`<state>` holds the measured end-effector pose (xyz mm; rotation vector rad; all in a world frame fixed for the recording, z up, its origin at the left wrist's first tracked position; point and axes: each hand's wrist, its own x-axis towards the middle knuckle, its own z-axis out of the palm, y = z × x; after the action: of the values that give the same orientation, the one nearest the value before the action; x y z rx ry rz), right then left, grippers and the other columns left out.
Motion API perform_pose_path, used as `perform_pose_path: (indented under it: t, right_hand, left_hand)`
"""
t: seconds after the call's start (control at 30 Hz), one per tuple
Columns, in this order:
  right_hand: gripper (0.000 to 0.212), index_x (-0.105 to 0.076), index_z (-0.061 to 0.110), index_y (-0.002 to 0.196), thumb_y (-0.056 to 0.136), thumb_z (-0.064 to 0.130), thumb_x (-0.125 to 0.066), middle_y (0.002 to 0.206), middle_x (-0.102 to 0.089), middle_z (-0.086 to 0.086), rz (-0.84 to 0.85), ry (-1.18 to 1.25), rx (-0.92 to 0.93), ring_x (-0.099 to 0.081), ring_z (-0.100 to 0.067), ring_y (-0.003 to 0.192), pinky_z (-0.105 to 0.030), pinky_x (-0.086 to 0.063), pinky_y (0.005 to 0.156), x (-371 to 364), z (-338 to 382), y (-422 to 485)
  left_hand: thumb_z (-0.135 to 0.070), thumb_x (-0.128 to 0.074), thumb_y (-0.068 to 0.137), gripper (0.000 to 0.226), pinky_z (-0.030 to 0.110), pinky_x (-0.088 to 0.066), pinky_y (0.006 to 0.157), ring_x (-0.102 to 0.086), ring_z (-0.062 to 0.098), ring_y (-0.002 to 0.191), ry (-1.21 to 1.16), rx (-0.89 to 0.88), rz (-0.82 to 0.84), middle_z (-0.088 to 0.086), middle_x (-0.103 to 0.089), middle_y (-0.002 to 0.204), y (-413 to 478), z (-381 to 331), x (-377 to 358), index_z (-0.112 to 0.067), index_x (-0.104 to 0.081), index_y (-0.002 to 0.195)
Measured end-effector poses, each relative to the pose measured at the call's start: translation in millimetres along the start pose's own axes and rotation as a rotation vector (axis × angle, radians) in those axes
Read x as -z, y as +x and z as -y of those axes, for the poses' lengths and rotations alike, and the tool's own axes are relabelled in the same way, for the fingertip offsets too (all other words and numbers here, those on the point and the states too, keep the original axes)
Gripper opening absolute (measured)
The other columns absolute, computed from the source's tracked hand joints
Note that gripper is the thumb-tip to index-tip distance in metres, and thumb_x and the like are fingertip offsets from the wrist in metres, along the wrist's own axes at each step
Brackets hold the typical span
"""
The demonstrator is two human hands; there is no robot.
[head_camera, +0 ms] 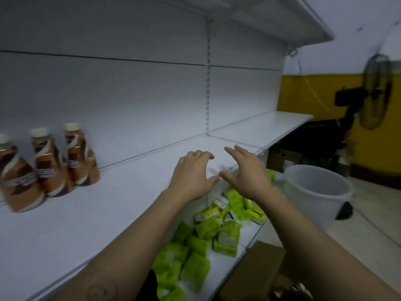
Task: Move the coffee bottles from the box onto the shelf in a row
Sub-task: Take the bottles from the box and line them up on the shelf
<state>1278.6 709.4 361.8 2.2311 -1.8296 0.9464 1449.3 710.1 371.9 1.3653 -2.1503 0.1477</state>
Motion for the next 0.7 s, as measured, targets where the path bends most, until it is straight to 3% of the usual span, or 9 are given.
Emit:
perform_pose_path:
  t: [0.27, 0.4, 0.57, 0.7]
  right_hand:
    - [0.073, -0.034, 0.030, 0.146, 0.083, 0.051, -0.063, 0.151, -0.038, -0.003, 0.095, -0.175, -0.329, -0.038, -0.026, 0.135, -0.042, -0.033, 0.107, 22.6, -122.9, -77.6]
    - [0.074, -0.034, 0.029, 0.145, 0.081, 0.052, -0.065, 0.147, -0.045, -0.002, 0.154, -0.227, -0.546, -0.047, -0.028, 0.126, -0.048, -0.043, 0.100, 24.9, -168.4, -135.7]
    - [0.075, -0.036, 0.030, 0.143, 0.078, 0.050, -0.068, 0.144, -0.047, -0.003, 0.278, -0.163, -0.834, -0.049, -0.027, 0.125, -0.044, -0.045, 0.099, 11.7, -214.9, -214.1]
    - [0.074, -0.042, 0.021, 0.139, 0.077, 0.053, -0.068, 0.133, -0.054, -0.008, 0.411, -0.039, -1.032, -0.054, -0.027, 0.117, -0.037, -0.046, 0.091, -18.3, -249.7, -269.6]
  left_hand:
    - [-0.051, -0.067, 0.075, 0.061, 0.039, -0.039, 0.095, -0.048, 0.024, 0.118, -0.131, -0.178, 0.237, 0.002, -0.056, 0.127, 23.4, -100.4, -112.8, -0.022, -0.051, 0.126]
    - [-0.052, -0.068, 0.074, 0.063, 0.040, -0.043, 0.092, -0.049, 0.026, 0.118, -0.211, -0.244, 0.425, 0.003, -0.056, 0.128, 11.0, -147.5, -162.8, -0.021, -0.051, 0.126]
    - [-0.051, -0.072, 0.072, 0.067, 0.040, -0.044, 0.094, -0.051, 0.026, 0.118, -0.174, -0.317, 0.698, 0.005, -0.056, 0.129, -13.0, -194.2, -225.9, -0.018, -0.051, 0.126]
    - [-0.048, -0.074, 0.071, 0.068, 0.041, -0.046, 0.094, -0.052, 0.026, 0.115, -0.144, -0.297, 0.905, 0.006, -0.056, 0.129, -31.1, -216.8, -280.8, -0.018, -0.051, 0.127]
